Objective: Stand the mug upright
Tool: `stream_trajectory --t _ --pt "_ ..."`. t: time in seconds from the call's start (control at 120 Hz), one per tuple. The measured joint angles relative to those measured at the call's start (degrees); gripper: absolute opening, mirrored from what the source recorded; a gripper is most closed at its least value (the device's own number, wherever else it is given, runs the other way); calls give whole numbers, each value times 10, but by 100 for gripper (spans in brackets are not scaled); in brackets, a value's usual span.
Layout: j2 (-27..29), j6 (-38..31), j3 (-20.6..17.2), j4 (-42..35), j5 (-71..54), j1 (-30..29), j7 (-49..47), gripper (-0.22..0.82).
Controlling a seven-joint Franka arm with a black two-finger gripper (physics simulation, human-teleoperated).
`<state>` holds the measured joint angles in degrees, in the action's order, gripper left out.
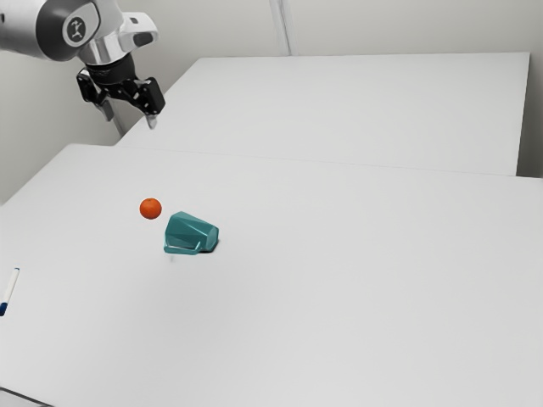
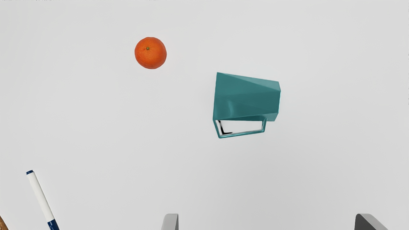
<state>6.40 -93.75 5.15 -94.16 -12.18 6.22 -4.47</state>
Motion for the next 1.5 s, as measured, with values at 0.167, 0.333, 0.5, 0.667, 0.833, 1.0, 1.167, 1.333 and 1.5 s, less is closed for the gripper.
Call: stream_trajectory --t 0.167,0.333,0.5,0.667,0.833,1.0,1.167,1.333,1.5 --pt "1 -5 0 -6 3 -1 6 60" --pt "-7 -18 3 -11 4 -12 11 60" --pt "-21 -33 6 -25 32 -51 16 60" --pt "-51 -34 6 -34 131 -132 20 60" --pt "-96 -16 6 -35 217 -209 24 60" --pt "-147 4 6 -35 297 -237 28 60" --pt "-195 34 6 -34 365 -259 34 60" --pt "-241 51 6 -30 415 -275 48 60" --pt "-282 59 5 -2 440 -285 65 60"
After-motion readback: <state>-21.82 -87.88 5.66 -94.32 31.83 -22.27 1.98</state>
